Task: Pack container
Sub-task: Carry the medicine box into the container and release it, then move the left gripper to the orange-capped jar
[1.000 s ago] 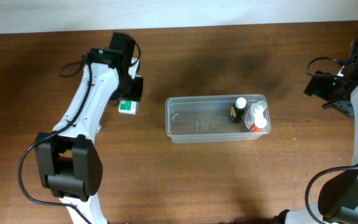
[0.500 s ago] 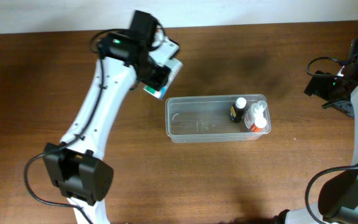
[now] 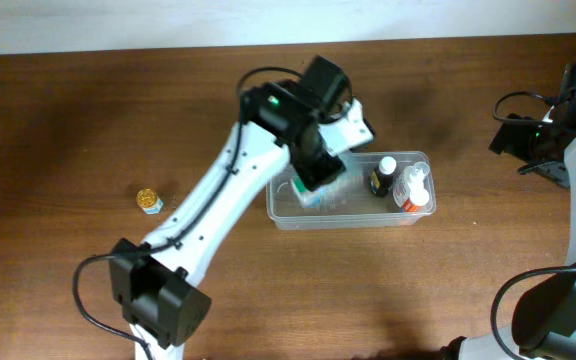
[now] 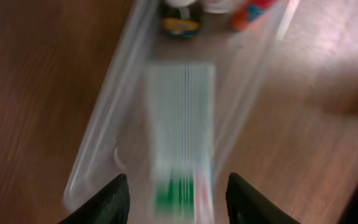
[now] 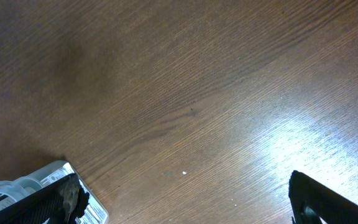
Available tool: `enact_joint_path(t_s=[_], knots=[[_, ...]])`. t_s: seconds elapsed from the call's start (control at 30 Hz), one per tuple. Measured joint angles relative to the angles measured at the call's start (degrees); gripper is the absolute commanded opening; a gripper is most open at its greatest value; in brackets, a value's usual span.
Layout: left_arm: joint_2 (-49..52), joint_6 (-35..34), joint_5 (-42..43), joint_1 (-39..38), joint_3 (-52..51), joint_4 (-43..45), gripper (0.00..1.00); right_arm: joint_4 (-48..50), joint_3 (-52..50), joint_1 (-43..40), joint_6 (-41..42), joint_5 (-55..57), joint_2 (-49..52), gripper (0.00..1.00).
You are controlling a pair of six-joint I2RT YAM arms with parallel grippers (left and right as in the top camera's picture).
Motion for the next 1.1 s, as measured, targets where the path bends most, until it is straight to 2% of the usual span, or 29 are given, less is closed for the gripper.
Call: enact_joint_path(t_s=[0.33, 0.47, 0.7, 0.87, 0.93, 1.03, 1.07, 1.1], knots=[[1.11, 5.31, 0.17, -1.84, 0.0, -0.59, 0.5, 0.0, 0.0, 0.0, 0.0, 0.0, 0.0, 0.98], [3.21, 6.1, -0.28, -1.84, 0.0, 0.22, 0.61, -0.02, 0.0, 0.0, -0.02, 0.02, 0.0, 0.98], [3.63, 5.88, -2.95, -1.81, 0.0, 4.11, 0.72, 0.0, 0.0, 0.0, -0.04, 0.0, 0.0, 0.98], [3.63, 5.22, -3.45, -1.44, 0.0, 3.76, 0.74, 0.0, 0.0, 0.0, -0.02, 0.0, 0.0, 0.98], [3.63, 5.18, -3.54, -1.14, 0.0, 2.8, 0.68, 0.0, 0.0, 0.0, 0.0, 0.0, 0.0, 0.98], [3.65, 4.61, -3.48, -0.85, 0.0, 1.86, 0.45, 0.0, 0.0, 0.0, -0.02, 0.0, 0.0, 0.98], [3.65, 4.39, -3.43, -0.81, 0.0, 1.62, 0.4, 0.0, 0.0, -0.02, -0.02, 0.0, 0.0, 0.98], [3.72, 4.39, -3.41, -0.76, 0.0, 1.53, 0.38, 0.0, 0.0, 0.0, -0.04, 0.0, 0.0, 0.98]])
